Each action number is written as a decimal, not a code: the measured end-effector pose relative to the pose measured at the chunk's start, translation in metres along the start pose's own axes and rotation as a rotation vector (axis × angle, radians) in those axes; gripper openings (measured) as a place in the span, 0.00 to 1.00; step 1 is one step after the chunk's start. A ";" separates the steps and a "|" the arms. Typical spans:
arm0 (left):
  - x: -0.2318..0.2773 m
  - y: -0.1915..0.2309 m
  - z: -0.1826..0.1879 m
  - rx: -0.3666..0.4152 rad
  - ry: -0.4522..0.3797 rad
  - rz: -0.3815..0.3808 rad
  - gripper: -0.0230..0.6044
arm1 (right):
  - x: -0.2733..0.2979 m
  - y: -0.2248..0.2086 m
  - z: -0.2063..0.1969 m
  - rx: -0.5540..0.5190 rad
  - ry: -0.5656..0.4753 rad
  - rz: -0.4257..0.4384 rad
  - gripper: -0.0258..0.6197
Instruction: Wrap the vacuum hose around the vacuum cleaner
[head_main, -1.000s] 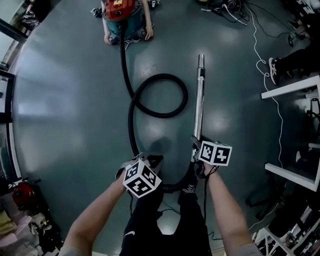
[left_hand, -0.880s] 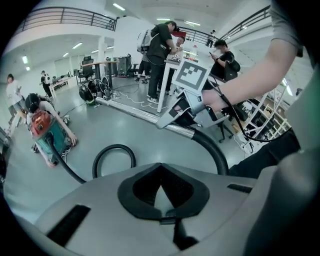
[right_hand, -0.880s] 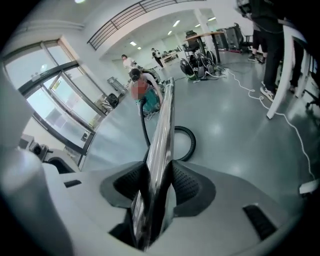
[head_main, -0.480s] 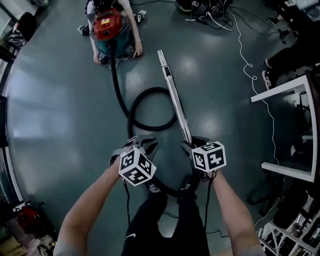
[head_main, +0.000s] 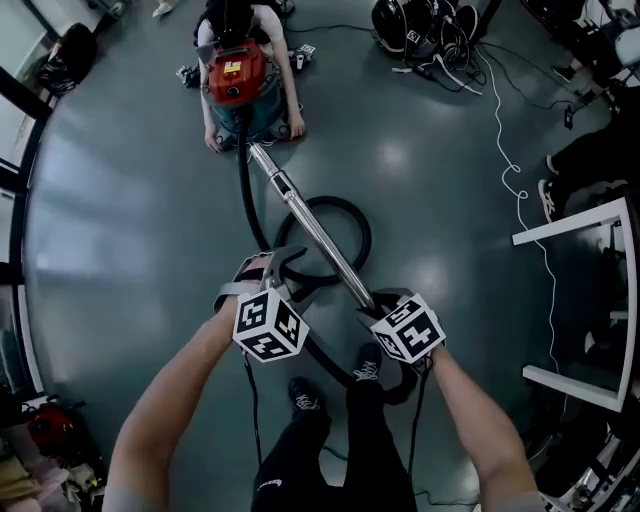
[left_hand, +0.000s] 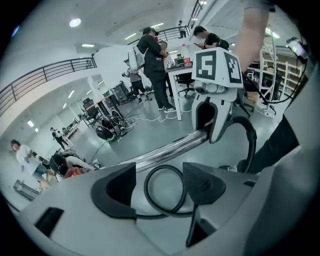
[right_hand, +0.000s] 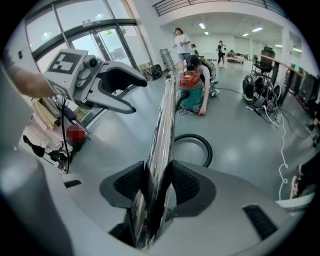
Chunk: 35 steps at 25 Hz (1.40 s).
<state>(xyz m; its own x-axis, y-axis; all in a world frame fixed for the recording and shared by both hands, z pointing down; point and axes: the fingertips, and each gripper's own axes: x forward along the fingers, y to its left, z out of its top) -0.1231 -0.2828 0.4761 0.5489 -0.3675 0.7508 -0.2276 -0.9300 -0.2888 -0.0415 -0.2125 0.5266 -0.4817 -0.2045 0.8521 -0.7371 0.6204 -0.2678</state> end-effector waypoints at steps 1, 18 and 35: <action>0.001 0.009 0.000 0.017 0.012 0.016 0.49 | 0.000 -0.002 0.002 -0.029 0.013 0.011 0.31; 0.056 0.020 -0.024 0.357 0.323 -0.139 0.56 | -0.007 -0.037 0.030 -0.585 0.200 0.157 0.31; 0.091 -0.033 -0.071 0.104 0.385 -0.209 0.28 | 0.031 -0.061 0.031 -0.960 0.250 0.291 0.31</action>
<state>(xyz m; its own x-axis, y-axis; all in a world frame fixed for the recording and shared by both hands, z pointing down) -0.1226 -0.2851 0.5958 0.2309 -0.1588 0.9599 -0.0506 -0.9872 -0.1511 -0.0263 -0.2800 0.5552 -0.3876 0.1453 0.9103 0.1340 0.9859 -0.1003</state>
